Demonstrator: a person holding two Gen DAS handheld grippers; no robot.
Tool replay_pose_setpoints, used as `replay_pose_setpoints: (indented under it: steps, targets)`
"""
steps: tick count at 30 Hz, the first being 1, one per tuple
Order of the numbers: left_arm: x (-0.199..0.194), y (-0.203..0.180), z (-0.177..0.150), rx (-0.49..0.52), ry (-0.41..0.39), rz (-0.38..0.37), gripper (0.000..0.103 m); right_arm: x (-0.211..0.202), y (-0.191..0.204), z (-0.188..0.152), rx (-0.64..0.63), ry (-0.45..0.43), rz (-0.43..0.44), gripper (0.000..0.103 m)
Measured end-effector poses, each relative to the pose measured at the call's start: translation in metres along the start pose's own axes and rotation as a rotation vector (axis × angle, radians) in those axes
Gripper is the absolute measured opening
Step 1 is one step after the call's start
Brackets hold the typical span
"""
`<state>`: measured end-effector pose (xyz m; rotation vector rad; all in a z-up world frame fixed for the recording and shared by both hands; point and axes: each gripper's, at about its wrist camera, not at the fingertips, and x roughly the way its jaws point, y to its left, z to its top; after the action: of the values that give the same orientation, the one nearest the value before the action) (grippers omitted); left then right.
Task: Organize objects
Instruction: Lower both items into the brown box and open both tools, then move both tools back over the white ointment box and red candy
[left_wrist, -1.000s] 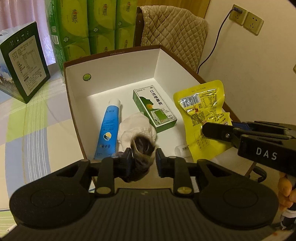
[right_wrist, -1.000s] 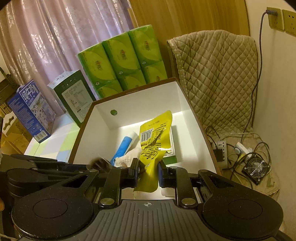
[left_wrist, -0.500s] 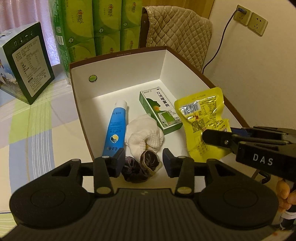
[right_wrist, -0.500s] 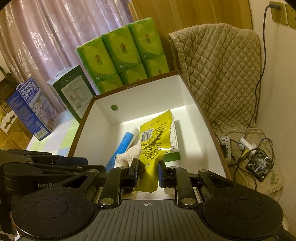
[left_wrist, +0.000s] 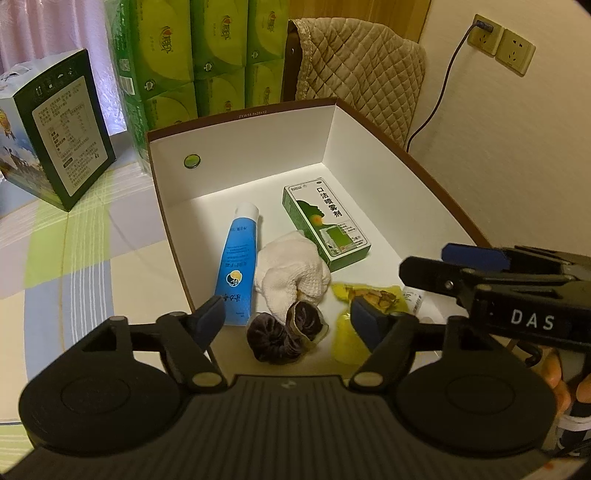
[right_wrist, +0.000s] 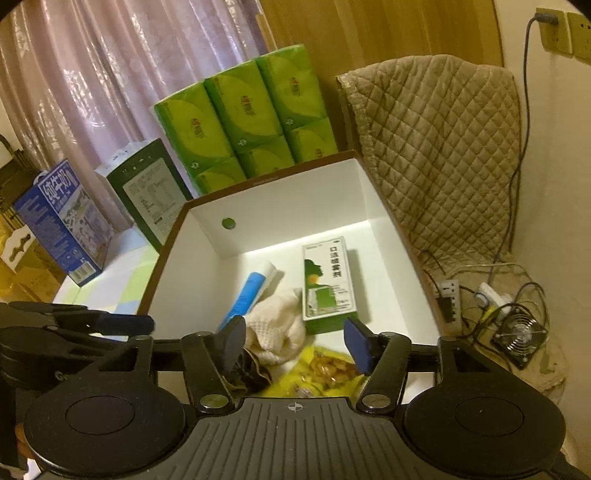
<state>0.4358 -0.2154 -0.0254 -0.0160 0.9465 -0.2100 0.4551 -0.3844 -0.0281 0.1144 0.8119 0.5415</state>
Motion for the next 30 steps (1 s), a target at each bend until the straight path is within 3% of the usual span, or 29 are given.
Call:
replay_pose_setpoints:
  steps: [7, 30]
  targets:
    - [-0.006, -0.001, 0.000, 0.003, -0.008, -0.004, 0.084, -0.012, -0.003, -0.004, -0.001, 0.018, -0.038, 0.064]
    - [-0.054, -0.002, -0.016, -0.016, -0.055, 0.002, 0.088, -0.049, 0.005, -0.019, 0.012, 0.010, -0.049, 0.067]
